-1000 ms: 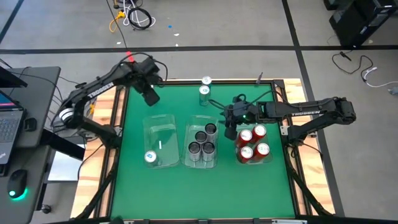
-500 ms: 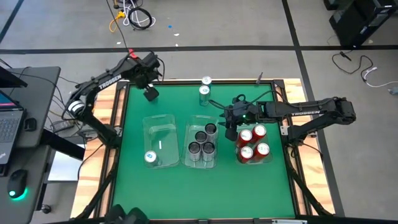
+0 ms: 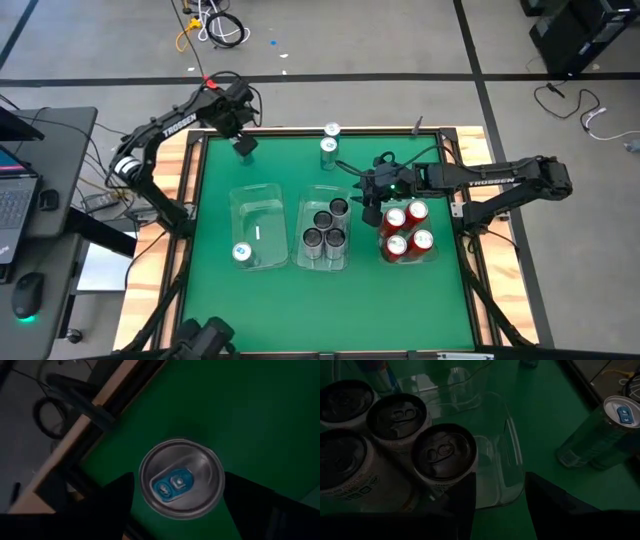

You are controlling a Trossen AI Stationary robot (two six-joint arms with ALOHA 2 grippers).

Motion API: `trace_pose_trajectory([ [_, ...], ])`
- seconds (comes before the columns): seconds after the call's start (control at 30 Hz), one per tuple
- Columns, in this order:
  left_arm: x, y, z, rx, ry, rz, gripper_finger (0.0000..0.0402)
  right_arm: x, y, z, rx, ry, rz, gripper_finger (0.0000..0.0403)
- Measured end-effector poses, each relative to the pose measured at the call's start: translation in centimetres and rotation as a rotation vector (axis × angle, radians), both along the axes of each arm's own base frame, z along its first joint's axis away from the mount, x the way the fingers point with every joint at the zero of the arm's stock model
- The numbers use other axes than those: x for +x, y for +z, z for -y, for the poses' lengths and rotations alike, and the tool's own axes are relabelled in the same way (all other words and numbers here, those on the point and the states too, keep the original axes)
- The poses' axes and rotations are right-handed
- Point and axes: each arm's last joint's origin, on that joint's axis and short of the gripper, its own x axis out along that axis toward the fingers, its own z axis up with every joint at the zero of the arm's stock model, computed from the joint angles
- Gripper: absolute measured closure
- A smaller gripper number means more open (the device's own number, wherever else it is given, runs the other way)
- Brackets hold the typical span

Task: Sort soda cans
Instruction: Put the top left blue soda can into the left transparent bin

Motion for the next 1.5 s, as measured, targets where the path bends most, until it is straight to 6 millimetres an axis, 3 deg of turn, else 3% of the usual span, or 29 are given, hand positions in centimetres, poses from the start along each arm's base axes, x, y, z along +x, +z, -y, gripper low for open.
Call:
trace_pose_trajectory([
  [0.33,0.6,-1.5,-0.9,-0.032,-0.019,-0.016,0.0105,-0.1,-0.1,0.0,0.002,0.002,-0.008,0.0247],
  [0.57,0.7,-1.4,-0.7,0.018,-0.028,-0.092,0.0171,-0.1,-0.1,0.0,-0.003,0.006,-0.009,0.0247],
  [0.7,1.3,0.3,-0.7,0.042,-0.043,-0.061,0.0172,-0.1,-0.1,0.1,-0.004,0.005,-0.009,0.0247],
  [0.87,2.8,3.8,0.3,0.075,-0.081,-0.015,0.0172,-0.1,-0.1,0.1,-0.004,0.005,-0.015,0.0247],
  [1.1,5.4,8.4,4.2,0.068,-0.18,0.041,0.0172,-0.1,-0.1,0.4,-0.014,0.003,-0.021,0.0247],
  [1.37,7.0,10.0,10.1,-0.012,-0.279,-0.014,0.0172,-0.3,-0.3,0.8,-0.014,-0.011,-0.041,0.0247],
  [1.5,7.1,11.1,13.1,-0.012,-0.303,0.06,0.0172,-0.4,-0.3,0.8,-0.011,-0.013,-0.052,0.0247],
])
